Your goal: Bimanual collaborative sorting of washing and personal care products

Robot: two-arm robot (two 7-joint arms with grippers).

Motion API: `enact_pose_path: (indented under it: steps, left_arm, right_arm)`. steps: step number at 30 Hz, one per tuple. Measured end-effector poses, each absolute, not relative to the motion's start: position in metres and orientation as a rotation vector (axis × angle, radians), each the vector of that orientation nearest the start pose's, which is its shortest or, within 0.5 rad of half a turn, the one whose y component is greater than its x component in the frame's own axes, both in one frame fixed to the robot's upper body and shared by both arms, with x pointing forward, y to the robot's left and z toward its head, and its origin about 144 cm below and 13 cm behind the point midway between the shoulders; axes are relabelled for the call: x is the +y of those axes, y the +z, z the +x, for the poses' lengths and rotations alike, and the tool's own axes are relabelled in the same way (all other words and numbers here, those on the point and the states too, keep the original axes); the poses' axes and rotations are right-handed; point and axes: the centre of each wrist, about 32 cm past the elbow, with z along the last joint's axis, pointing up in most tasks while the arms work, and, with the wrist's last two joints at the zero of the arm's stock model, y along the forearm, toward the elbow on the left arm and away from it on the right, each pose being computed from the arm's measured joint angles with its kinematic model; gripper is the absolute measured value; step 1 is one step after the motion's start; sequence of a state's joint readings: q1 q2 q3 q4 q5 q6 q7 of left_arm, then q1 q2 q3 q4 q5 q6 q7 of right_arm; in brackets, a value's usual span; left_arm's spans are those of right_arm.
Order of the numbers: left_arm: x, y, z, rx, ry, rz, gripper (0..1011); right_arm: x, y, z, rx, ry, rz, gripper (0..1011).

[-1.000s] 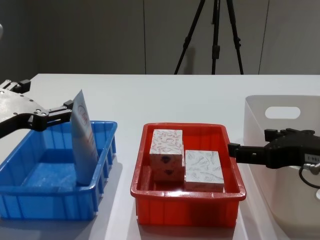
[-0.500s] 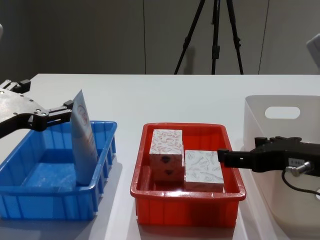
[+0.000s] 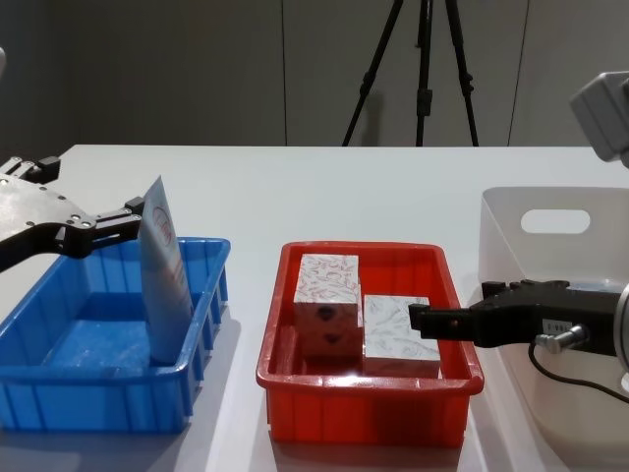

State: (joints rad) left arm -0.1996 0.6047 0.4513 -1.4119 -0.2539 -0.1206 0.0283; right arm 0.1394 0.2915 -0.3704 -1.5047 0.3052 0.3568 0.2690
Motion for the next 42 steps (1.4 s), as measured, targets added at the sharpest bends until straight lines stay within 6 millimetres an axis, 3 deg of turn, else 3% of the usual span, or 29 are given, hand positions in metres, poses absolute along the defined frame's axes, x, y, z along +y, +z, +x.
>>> enact_pose_path:
  steps: [42]
  left_arm:
    - [0.31,1.14,0.489,-0.285,1.248,0.304,1001]
  right_arm:
    - [-0.182,1.138,0.491,0.357,-1.01,-0.355,1001]
